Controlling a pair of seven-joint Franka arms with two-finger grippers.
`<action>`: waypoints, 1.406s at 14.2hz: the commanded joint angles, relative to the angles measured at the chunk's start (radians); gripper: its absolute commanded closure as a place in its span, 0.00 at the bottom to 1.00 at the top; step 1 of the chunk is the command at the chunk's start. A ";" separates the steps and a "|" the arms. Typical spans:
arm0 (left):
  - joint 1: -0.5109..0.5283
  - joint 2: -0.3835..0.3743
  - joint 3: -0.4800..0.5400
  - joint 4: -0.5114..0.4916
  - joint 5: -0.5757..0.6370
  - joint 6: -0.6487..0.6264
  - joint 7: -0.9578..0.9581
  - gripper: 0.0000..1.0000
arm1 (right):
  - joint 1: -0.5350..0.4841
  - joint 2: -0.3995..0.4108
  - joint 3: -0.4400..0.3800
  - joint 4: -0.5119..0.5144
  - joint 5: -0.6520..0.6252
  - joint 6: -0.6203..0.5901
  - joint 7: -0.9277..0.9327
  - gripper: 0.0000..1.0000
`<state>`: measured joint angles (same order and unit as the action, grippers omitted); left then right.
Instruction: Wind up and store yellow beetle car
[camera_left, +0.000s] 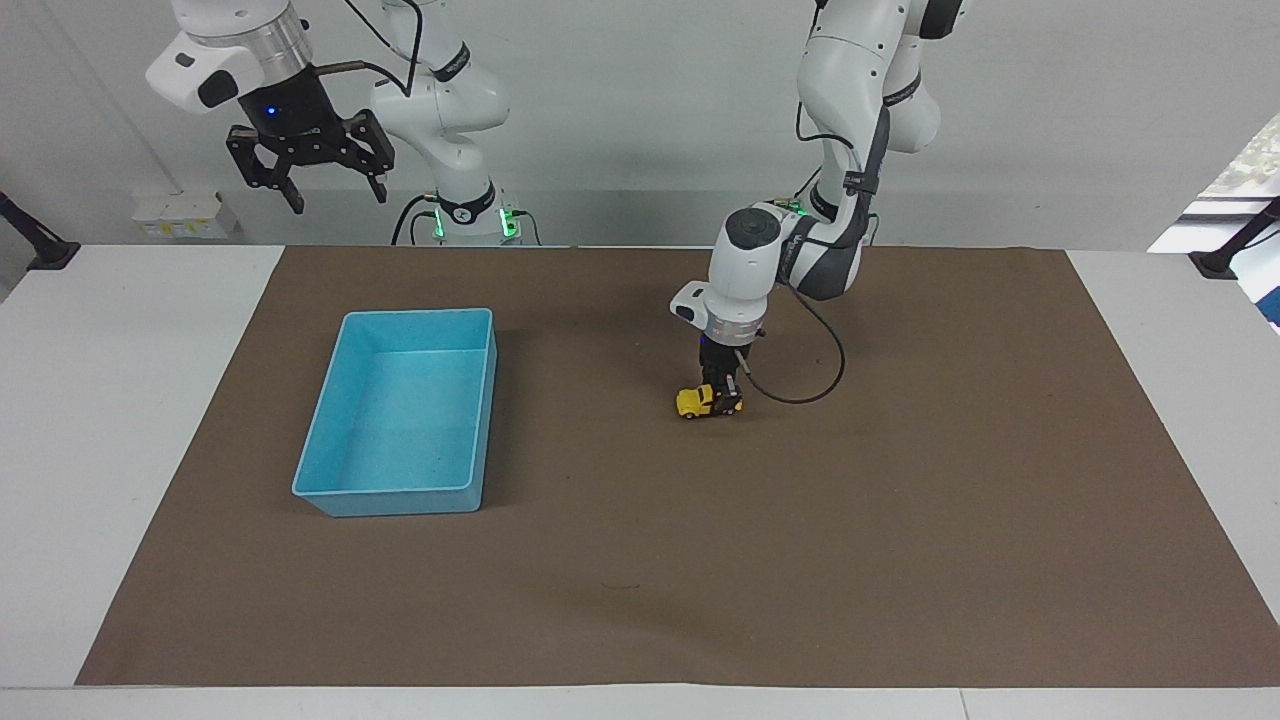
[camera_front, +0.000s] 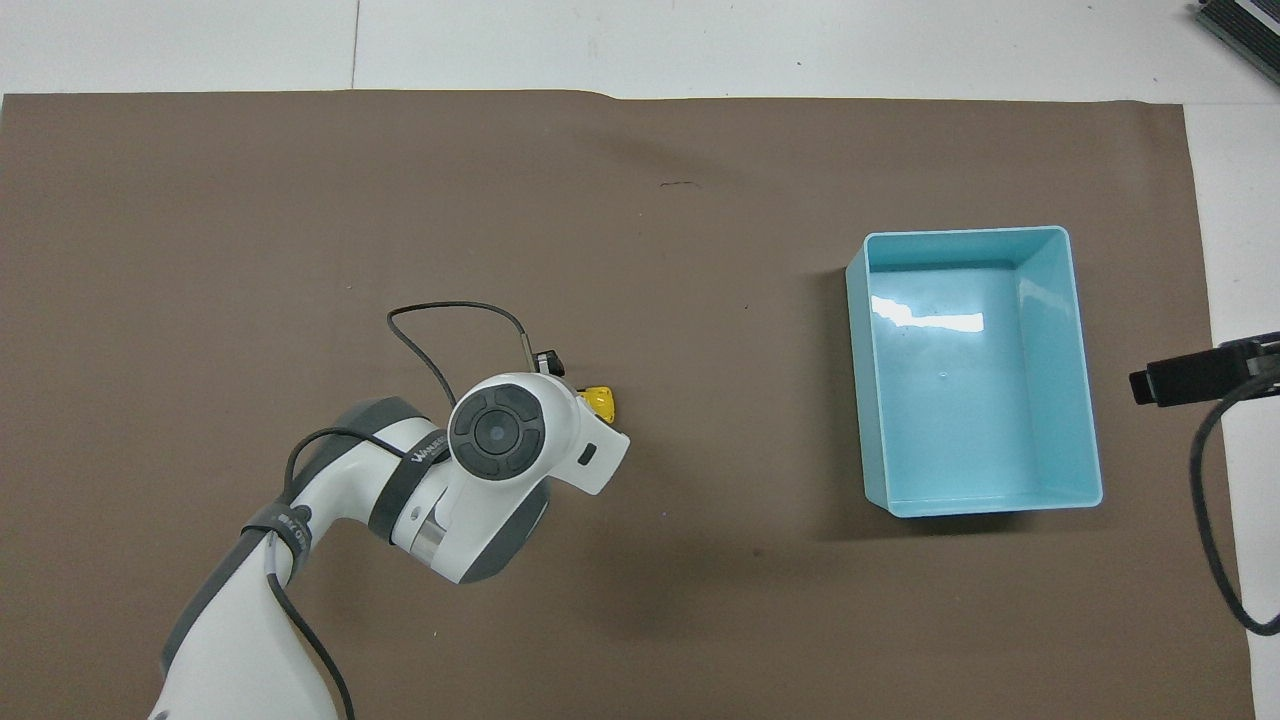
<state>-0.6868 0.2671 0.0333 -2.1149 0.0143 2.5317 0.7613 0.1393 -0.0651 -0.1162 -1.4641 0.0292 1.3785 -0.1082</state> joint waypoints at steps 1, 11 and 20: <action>-0.023 0.029 0.019 -0.013 0.009 0.038 0.043 1.00 | -0.009 -0.013 -0.002 -0.015 0.020 0.007 0.004 0.00; 0.066 0.020 0.019 -0.037 0.004 0.018 0.171 1.00 | -0.010 -0.013 -0.002 -0.015 0.020 0.005 0.004 0.00; 0.188 0.014 0.017 -0.057 0.004 -0.008 0.328 1.00 | -0.012 -0.013 -0.005 -0.015 0.020 0.005 0.004 0.00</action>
<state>-0.5536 0.2299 0.0409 -2.1578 0.0050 2.4767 1.0333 0.1377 -0.0651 -0.1188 -1.4643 0.0292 1.3785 -0.1082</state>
